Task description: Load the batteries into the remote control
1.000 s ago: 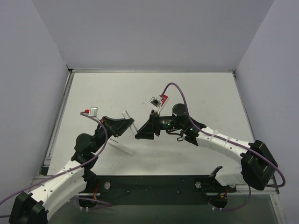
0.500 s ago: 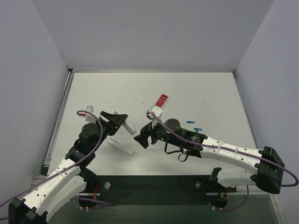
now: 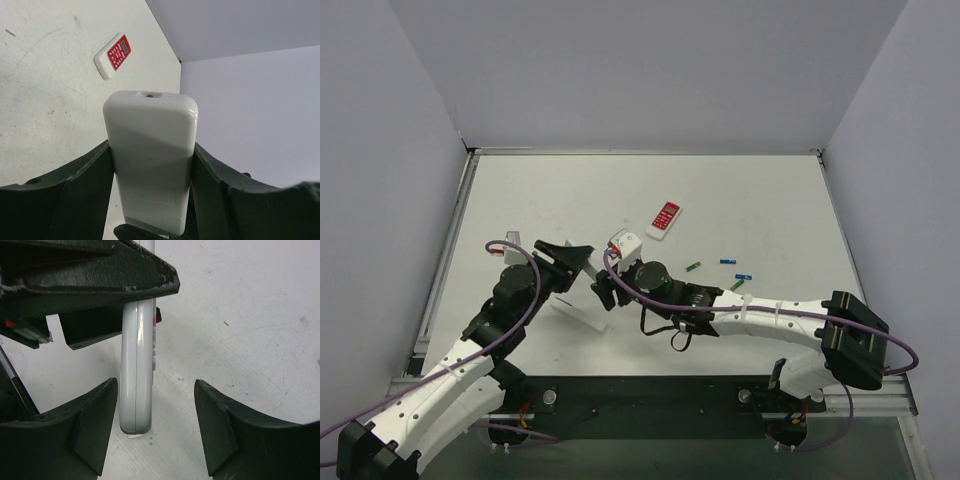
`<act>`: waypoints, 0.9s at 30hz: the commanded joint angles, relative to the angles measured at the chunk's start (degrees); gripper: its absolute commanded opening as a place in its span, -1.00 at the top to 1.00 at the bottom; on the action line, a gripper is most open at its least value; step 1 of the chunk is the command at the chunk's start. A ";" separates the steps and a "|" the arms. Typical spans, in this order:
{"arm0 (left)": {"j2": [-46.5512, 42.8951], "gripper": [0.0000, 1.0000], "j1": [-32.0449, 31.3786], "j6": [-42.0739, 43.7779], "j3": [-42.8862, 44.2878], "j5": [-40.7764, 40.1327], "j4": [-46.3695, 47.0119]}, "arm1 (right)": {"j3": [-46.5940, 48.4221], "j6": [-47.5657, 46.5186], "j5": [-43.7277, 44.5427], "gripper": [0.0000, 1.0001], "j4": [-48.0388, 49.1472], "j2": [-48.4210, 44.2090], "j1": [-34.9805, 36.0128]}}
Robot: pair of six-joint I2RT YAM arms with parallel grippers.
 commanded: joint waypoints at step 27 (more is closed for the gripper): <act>-7.38 -0.81 -0.25 15.76 -18.51 5.99 48.37 | -7.17 26.19 -28.76 1.00 8.98 -15.62 -14.67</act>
